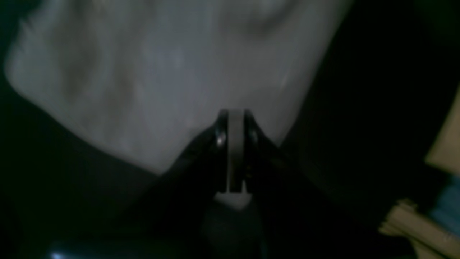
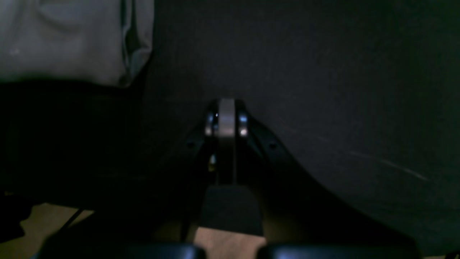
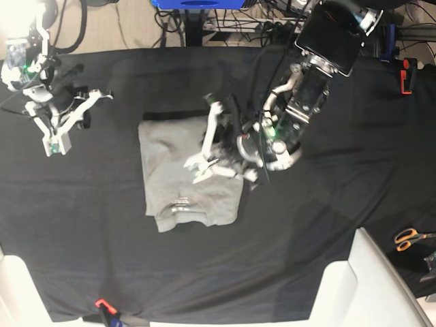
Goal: Fold the T-shirt properly
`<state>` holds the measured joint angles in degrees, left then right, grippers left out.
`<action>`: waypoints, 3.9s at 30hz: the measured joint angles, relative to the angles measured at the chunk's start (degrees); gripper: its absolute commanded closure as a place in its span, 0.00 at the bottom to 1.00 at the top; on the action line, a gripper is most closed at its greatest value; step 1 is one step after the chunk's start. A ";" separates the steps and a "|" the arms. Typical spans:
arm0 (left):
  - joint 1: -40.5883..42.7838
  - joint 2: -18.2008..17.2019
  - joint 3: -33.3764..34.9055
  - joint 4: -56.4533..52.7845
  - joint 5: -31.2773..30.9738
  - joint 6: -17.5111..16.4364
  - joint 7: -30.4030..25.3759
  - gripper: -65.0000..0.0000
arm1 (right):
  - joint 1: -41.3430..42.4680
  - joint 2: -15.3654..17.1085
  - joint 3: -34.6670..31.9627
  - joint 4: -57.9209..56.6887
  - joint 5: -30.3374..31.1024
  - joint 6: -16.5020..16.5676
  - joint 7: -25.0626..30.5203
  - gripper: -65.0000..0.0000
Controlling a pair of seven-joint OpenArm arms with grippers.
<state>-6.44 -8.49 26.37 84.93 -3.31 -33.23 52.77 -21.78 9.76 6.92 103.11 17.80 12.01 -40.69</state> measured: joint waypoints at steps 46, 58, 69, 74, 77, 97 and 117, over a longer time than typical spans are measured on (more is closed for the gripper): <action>33.14 -13.14 -53.72 13.27 0.11 -0.17 -4.00 1.00 | 11.89 0.04 -19.54 -19.54 6.01 3.61 12.59 1.00; 32.98 -11.50 -53.37 13.31 -0.17 -0.20 -4.17 1.00 | 12.31 -2.16 -7.74 -29.05 6.64 2.78 15.02 1.00; 32.96 -11.63 -53.37 13.20 -0.07 -0.20 -4.13 1.00 | 13.20 -4.94 -9.90 -11.63 6.29 2.95 5.31 1.00; 32.96 -11.58 -53.31 13.20 -0.02 -0.20 -4.09 1.00 | 15.74 -5.66 -15.23 -16.57 6.49 3.50 4.24 1.00; 32.96 -11.54 -53.31 13.20 -0.11 -0.20 -4.13 1.00 | 19.19 -7.21 -13.92 -24.35 6.05 2.62 5.90 1.00; 32.96 -11.47 -53.33 13.20 -0.09 -0.17 -4.13 1.00 | 12.68 -5.53 -13.64 -29.49 6.69 -2.60 22.18 1.00; 52.24 -6.86 -40.24 14.84 0.31 0.02 -21.35 1.00 | -22.73 -2.97 -2.45 3.37 -10.58 -1.99 21.07 1.00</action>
<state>45.80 -15.35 -13.87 99.77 -3.01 -33.21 31.42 -44.51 6.79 4.47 106.48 7.22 10.02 -19.62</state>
